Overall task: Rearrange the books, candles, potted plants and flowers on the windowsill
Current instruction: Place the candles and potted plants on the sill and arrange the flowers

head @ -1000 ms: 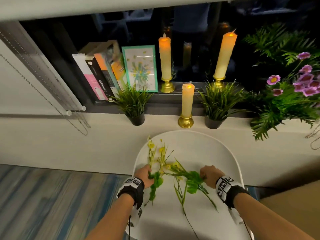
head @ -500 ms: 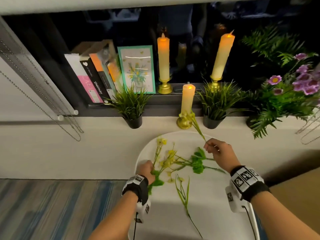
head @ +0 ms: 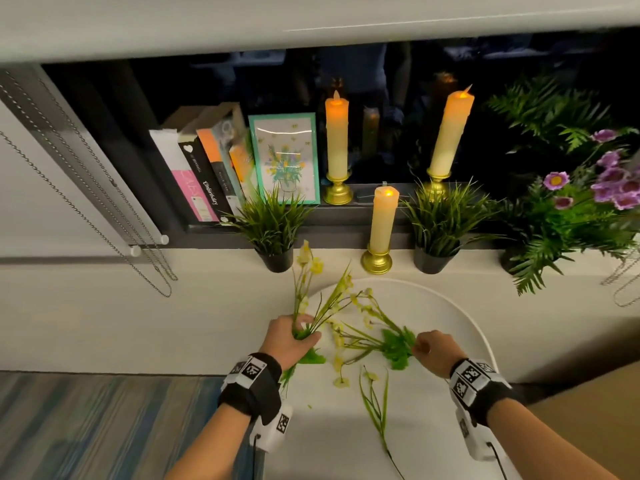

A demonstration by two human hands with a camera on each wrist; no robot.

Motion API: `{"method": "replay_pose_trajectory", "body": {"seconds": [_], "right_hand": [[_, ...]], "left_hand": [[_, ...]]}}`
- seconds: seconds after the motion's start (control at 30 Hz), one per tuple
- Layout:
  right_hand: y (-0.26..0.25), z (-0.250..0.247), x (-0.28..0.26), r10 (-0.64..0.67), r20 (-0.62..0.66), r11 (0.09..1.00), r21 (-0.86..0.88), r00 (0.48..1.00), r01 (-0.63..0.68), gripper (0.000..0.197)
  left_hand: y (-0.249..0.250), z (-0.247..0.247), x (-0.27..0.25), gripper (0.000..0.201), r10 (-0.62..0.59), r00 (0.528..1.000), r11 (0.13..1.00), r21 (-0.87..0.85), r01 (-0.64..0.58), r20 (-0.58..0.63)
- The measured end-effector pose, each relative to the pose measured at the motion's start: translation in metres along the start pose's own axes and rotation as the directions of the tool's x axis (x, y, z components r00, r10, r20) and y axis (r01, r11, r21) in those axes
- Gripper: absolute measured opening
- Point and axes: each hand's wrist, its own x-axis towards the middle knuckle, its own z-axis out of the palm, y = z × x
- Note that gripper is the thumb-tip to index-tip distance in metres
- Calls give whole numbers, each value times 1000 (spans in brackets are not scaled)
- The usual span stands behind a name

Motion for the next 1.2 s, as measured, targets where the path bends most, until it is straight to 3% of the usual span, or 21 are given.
{"method": "replay_pose_trajectory", "body": {"seconds": [0.13,0.2,0.33,0.4,0.47,0.53,0.63,0.7,0.8,0.87,0.93,1.0,1.07,1.13,1.2], "right_hand": [[-13,-5,3,-17,38,997,-75,999,20,5],[-20,-11,8,-41,-7,998,-45,999,41,23],[-39,-28,9,-45,-29,997,-62,999,44,3],[-44,-34,8,-56,7,996,-62,998,56,5],[-54,-44,3,-147,-28,989,19,989,148,4],[-72,-61,-7,-289,-105,934,188,952,304,11],[-107,-91,-26,-450,-237,776,372,861,508,24],[-123,-107,-33,-503,-294,702,408,812,583,27],[-127,-119,-35,-578,-345,665,327,740,672,28],[-121,-125,-34,-576,-405,644,311,710,699,23],[-113,-137,-34,-494,-499,631,357,712,689,18],[-103,-152,-32,-382,-573,656,385,725,649,16],[-92,-167,-31,-308,-620,701,365,721,613,29],[-86,-182,-33,-290,-655,689,363,698,627,30],[-85,-198,-39,-332,-646,642,379,687,667,16]], "left_hand": [[12,-3,1,3,83,997,996,-19,-83,-9],[21,-3,2,6,124,992,992,-37,-124,-11],[42,-11,8,15,158,986,978,-129,-165,-60],[51,-16,12,16,188,978,971,-132,-199,-89],[61,-17,14,14,220,972,964,-136,-230,-83],[72,-14,17,13,242,969,957,-153,-248,-59],[92,-5,21,5,265,964,951,-170,-258,23],[106,1,22,12,279,955,951,-171,-259,102],[126,10,29,28,335,923,938,-166,-306,191],[138,15,34,22,360,914,931,-143,-337,190],[144,18,39,19,390,913,920,-98,-381,119],[146,22,42,33,419,906,906,-96,-413,61],[149,28,42,47,436,897,897,-122,-425,79],[157,38,42,41,444,889,891,-159,-425,115],[170,46,43,27,456,885,880,-195,-433,93]]}}
